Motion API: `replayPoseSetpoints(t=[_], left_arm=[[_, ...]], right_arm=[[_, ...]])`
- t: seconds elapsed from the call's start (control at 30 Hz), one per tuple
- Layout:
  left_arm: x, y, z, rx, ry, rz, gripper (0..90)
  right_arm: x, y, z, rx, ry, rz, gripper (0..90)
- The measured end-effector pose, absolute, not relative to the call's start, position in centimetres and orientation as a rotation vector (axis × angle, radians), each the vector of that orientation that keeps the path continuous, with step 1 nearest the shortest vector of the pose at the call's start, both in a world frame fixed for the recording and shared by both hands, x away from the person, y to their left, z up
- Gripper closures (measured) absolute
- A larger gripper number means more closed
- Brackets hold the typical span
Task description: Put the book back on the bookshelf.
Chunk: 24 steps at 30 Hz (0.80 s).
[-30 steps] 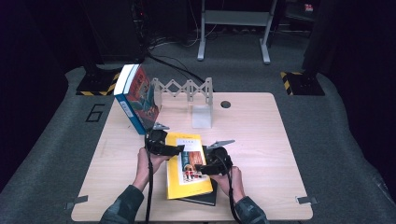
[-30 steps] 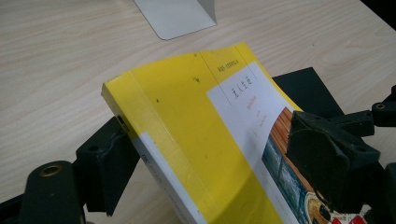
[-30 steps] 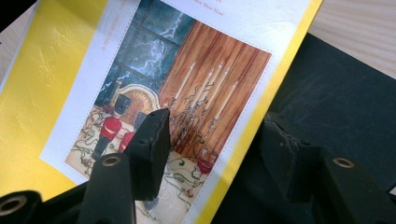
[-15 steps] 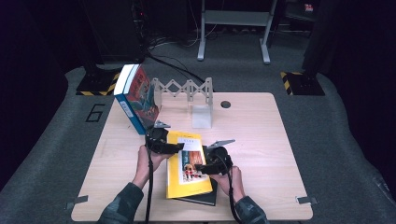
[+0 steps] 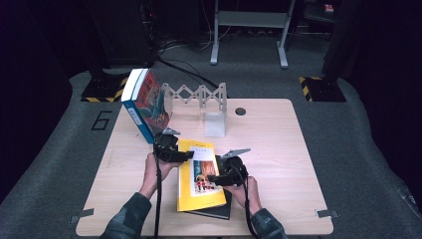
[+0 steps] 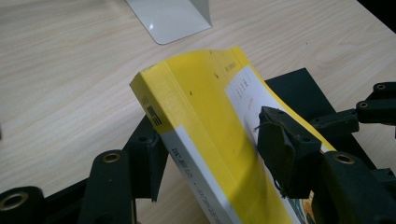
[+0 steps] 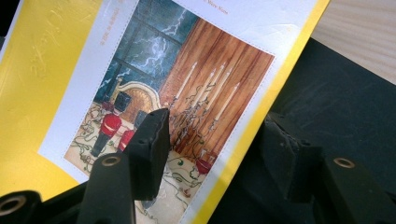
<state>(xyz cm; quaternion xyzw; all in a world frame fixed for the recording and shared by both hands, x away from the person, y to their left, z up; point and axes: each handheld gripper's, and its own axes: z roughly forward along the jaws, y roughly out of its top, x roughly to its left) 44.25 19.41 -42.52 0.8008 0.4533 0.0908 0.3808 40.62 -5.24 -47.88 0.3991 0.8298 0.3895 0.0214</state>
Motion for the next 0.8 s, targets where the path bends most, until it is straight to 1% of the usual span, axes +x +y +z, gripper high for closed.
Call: replayPoseSetpoints(t=[0.07,0.1,0.17,0.23,0.47,0.63,0.8], left_arm=[[44.2,19.2,-42.7,2.027,1.163,0.166,47.2],[44.3,19.0,-42.9,2.038,1.147,0.137,51.7],[44.1,18.7,-42.9,2.042,1.14,0.179,52.9],[44.1,18.7,-42.9,2.033,1.152,0.186,54.3],[44.2,18.6,-42.8,2.102,1.12,0.22,53.6],[44.3,18.6,-42.5,2.136,1.108,0.212,53.7],[44.2,18.3,-42.2,2.182,1.099,0.23,55.7]], right_arm=[[40.7,-5.2,-48.0,1.218,2.574,1.222,43.3],[40.8,-5.2,-48.0,1.218,2.578,1.236,43.4],[40.9,-4.9,-48.1,1.206,2.592,1.246,43.3],[40.9,-4.8,-48.0,1.208,2.592,1.231,43.3],[40.9,-4.6,-47.9,1.187,2.592,1.216,43.3],[40.9,-4.4,-47.8,1.155,2.591,1.208,43.3],[40.8,-4.1,-47.7,1.159,2.59,1.192,43.5]])
